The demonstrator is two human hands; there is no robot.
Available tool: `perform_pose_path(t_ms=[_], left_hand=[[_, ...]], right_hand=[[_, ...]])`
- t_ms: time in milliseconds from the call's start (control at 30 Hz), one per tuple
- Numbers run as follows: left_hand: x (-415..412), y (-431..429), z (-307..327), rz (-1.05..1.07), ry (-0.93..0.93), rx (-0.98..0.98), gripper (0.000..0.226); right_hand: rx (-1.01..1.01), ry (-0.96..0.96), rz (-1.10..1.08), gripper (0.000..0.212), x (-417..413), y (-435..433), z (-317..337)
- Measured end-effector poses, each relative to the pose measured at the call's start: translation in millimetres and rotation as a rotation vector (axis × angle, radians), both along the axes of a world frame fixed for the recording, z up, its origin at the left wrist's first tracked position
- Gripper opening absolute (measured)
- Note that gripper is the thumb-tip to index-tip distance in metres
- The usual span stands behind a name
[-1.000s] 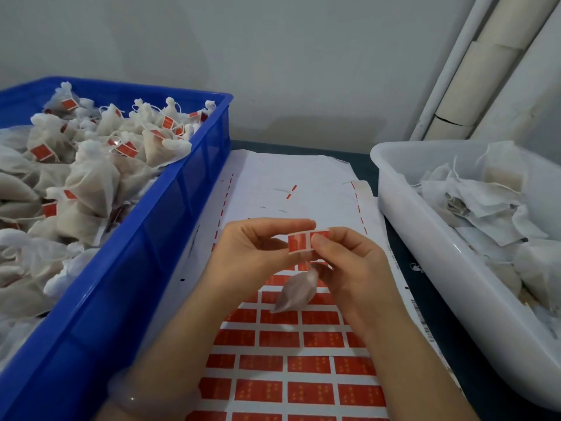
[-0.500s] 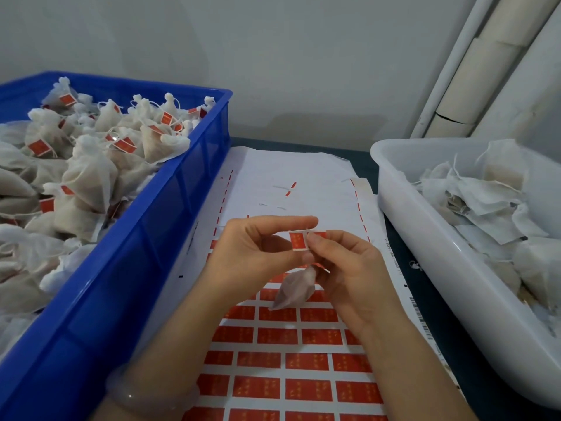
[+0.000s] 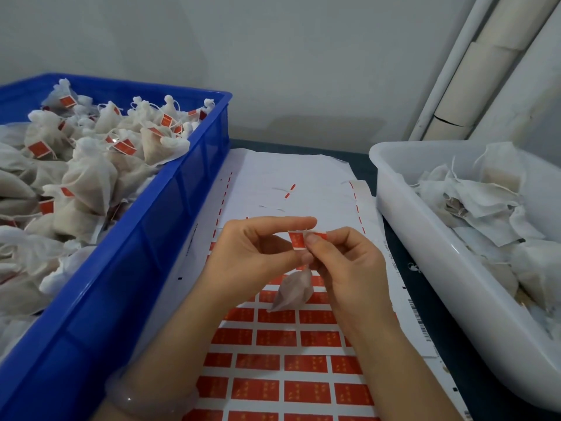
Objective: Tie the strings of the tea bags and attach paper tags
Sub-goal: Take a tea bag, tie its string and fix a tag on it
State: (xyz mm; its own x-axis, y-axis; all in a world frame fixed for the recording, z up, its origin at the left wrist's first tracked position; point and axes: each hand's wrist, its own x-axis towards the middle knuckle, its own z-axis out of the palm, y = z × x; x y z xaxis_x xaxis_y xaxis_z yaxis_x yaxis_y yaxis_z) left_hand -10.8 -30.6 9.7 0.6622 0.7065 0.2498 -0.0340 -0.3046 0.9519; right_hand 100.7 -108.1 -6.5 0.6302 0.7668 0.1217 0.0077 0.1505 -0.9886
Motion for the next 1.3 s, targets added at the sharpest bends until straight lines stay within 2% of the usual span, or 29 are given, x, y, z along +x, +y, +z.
perform_pose_path(t_ms=[133,233,333,467,633,767,867,1100,1300], left_hand=[[-0.1,-0.2,1.1,-0.028,-0.068,-0.041,0.033],[-0.6,0.6,1.1,-0.021,-0.116,-0.071,0.033],[1.1,0.7,0.3,0.024,-0.136,-0.075,0.022],[3.0,2.2,-0.8,0.100,-0.117,-0.047,0.025],[2.5,3.2,-1.9,0.086,-0.133,-0.056,0.020],[1.4,3.3,-2.2,0.022,-0.153,-0.084,0.015],[2.1,4.2,-2.3,0.042,-0.148,-0.100,0.016],[4.3,6.8,-6.2,0.262,-0.097,-0.020,0.015],[4.0,2.0,-4.4,0.204,-0.069,-0.054,0.016]], right_hand=[[0.057,-0.080,-0.068,0.009,-3.2,-2.4,2.7],[0.069,-0.073,-0.066,0.020,-3.0,-3.0,4.2],[0.053,-0.028,-0.019,0.026,-2.3,-2.4,4.2],[0.012,-0.089,0.003,0.018,-2.0,-1.7,2.2],[-0.005,-0.126,0.041,0.003,-2.9,-1.5,2.9],[-0.025,-0.176,0.064,0.021,-6.2,-1.8,3.0],[-0.024,-0.197,0.070,0.019,-7.0,-1.0,2.3],[0.024,-0.230,0.015,0.015,-5.2,-0.3,3.6],[0.051,-0.134,-0.058,0.015,-2.5,-0.8,2.8]])
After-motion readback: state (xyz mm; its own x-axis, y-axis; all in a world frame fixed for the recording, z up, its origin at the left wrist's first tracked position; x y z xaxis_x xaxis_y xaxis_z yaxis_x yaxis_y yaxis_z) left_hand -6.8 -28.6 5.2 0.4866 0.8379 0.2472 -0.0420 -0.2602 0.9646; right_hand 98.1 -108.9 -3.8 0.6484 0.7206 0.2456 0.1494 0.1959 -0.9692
